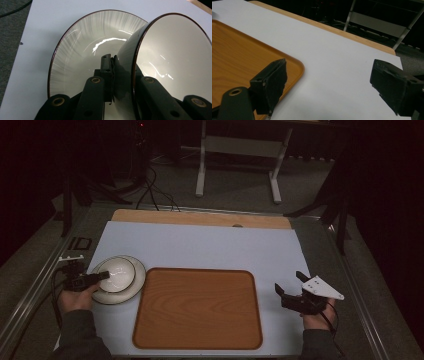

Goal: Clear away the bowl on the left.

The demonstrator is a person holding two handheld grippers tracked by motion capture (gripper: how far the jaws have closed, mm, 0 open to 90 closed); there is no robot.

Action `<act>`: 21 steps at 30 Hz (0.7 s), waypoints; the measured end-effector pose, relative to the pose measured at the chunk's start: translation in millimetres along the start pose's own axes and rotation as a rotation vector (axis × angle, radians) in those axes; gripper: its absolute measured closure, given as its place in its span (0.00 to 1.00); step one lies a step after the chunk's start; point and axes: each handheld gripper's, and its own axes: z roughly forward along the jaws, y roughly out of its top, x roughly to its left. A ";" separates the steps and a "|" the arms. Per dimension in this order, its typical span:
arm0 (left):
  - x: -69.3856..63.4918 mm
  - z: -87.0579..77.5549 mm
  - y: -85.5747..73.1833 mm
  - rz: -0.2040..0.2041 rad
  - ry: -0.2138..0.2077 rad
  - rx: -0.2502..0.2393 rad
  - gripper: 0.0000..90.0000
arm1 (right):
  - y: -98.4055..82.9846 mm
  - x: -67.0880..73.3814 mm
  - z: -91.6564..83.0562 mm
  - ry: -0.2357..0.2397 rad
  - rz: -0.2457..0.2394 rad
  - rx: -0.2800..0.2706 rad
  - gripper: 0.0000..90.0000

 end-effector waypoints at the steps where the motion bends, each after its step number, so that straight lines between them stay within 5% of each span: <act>1: -0.3 0.1 -0.1 0.002 -0.001 -0.001 0.91 | 0.0 -0.1 0.0 0.000 -0.001 0.000 0.15; 12: -1.1 -10.4 0.8 -0.024 -0.036 -0.062 0.91 | 0.0 -1.5 -1.2 -0.006 0.008 -0.004 0.15; 21: -7.4 -27.2 2.8 -0.008 -0.043 -0.126 0.91 | -0.1 -3.2 -2.1 -0.007 0.010 -0.009 0.15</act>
